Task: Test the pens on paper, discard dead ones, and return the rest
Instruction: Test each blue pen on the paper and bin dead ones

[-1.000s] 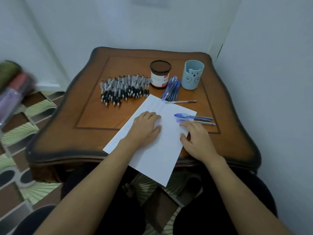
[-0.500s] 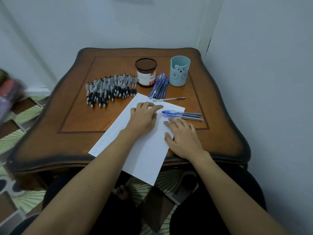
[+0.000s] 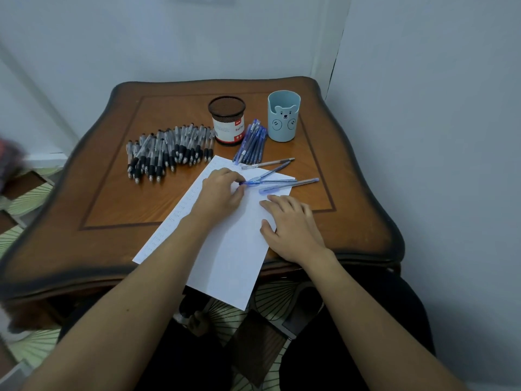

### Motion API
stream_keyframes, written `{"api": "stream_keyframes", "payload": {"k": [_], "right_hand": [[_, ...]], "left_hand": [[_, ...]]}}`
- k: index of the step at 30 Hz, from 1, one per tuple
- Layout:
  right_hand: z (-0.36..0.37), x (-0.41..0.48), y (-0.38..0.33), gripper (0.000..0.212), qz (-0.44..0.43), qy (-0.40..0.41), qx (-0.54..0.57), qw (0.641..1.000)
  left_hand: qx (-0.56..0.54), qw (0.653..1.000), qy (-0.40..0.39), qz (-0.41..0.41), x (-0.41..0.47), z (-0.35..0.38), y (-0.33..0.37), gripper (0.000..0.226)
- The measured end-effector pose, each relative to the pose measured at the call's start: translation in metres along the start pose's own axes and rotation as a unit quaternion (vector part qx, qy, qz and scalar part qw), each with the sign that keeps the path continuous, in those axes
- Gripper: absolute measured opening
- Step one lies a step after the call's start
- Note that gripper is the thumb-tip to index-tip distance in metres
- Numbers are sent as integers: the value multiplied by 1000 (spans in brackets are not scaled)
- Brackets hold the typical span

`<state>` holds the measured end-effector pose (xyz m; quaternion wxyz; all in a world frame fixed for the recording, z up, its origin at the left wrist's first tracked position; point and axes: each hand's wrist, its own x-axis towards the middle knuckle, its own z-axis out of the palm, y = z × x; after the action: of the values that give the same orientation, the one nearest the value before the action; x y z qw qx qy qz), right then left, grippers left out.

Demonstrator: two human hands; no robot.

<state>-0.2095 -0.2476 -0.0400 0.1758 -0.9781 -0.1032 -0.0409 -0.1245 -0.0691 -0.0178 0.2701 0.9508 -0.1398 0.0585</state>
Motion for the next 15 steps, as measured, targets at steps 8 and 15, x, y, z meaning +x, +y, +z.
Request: {"api": "stream_keyframes", "payload": {"k": [8, 15], "right_hand": [[-4, 3, -3, 49, 3, -21, 11, 1000], [-6, 9, -6, 49, -32, -22, 9, 999]], "left_hand": [[-486, 829, 219, -168, -20, -25, -1, 10], [-708, 568, 275, -315, -18, -39, -13, 10]]}}
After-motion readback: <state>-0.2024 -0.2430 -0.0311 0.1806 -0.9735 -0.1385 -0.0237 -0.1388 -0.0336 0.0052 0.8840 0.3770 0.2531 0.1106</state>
